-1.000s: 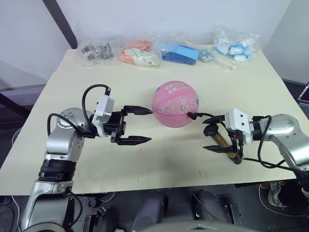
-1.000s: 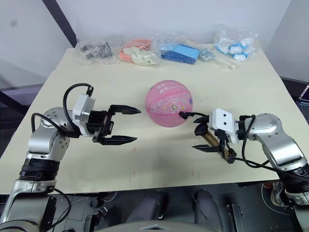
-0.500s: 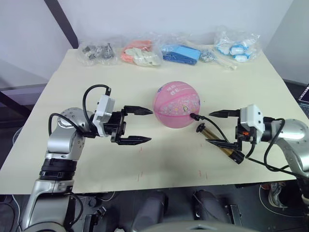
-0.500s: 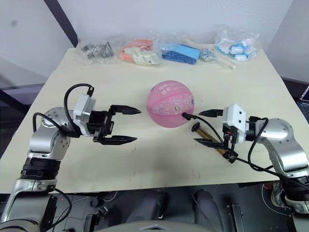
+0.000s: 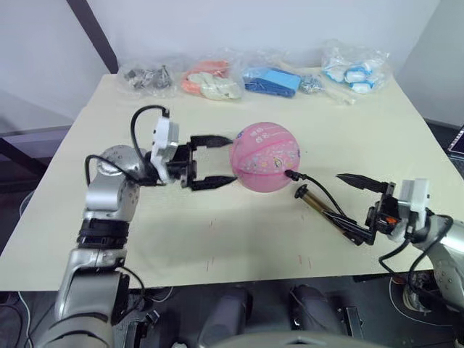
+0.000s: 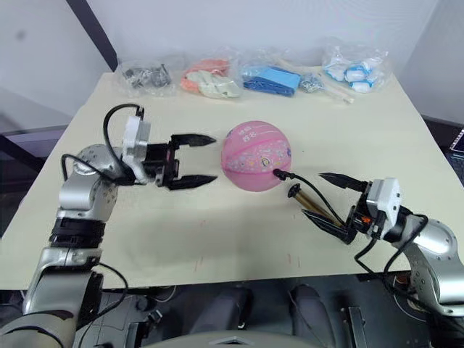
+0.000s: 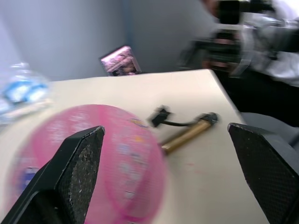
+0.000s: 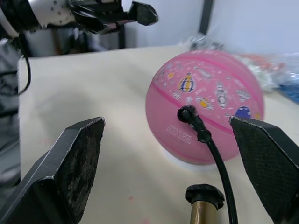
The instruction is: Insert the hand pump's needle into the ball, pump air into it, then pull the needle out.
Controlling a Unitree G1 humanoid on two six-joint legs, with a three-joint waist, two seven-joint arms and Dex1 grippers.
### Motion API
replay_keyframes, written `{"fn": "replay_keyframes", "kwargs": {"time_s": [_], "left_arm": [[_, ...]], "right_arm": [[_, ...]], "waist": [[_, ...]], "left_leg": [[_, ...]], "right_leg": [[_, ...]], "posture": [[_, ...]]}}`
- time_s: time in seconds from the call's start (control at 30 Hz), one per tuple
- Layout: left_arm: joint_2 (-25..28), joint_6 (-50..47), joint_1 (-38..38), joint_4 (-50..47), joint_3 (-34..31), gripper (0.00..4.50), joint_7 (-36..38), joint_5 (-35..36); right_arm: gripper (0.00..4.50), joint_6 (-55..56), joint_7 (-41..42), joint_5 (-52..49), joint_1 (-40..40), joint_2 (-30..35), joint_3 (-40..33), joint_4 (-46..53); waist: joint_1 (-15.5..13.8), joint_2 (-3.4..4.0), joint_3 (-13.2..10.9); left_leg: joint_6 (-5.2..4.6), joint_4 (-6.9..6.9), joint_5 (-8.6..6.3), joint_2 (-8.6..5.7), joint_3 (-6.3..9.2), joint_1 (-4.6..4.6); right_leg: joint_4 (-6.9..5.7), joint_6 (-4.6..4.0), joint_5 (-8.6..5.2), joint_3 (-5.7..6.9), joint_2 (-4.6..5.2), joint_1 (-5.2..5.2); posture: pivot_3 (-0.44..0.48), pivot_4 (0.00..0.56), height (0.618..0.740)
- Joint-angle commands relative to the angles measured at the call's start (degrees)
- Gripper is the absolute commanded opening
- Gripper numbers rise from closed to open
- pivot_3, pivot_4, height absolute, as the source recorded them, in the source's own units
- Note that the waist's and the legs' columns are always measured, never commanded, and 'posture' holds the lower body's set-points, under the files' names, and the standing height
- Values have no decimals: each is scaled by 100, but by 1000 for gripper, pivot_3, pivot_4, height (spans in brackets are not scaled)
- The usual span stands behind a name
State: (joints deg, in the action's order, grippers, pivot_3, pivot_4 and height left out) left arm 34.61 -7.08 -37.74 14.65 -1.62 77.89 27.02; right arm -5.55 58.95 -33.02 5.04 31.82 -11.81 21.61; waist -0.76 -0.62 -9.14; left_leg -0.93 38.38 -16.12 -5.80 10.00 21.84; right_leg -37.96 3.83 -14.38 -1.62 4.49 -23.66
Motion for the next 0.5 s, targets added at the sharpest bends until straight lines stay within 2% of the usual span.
{"fn": "replay_keyframes", "kwargs": {"time_s": [0.03, 0.37, 0.5], "left_arm": [[-164, 190, -353, 275, 7, 4500, -367, -267], [-1121, 270, -1435, 1402, 249, 4500, -1403, -916], [-1313, 391, -1673, 1847, 247, 4500, -1563, -1090]], "right_arm": [[4481, 247, -142, -218, 133, -98, -273, 320], [4481, 359, -355, -224, 251, -200, -193, 492], [4481, 372, -395, -200, 217, -207, -132, 518]], "waist": [[29, 0, 0], [63, -1, 0], [66, -2, -1]], "left_leg": [[0, 3, 0, 0, -1, 0], [-1, 10, 1, -1, -14, -1], [-1, 12, 2, 0, -14, 0]], "right_leg": [[1, 2, 4, -2, -1, 1], [1, 13, 12, -18, -8, 0], [1, 15, 14, -19, -12, 0]], "posture": [[0, 150, 740], [0, 150, 740], [0, 150, 740]]}}
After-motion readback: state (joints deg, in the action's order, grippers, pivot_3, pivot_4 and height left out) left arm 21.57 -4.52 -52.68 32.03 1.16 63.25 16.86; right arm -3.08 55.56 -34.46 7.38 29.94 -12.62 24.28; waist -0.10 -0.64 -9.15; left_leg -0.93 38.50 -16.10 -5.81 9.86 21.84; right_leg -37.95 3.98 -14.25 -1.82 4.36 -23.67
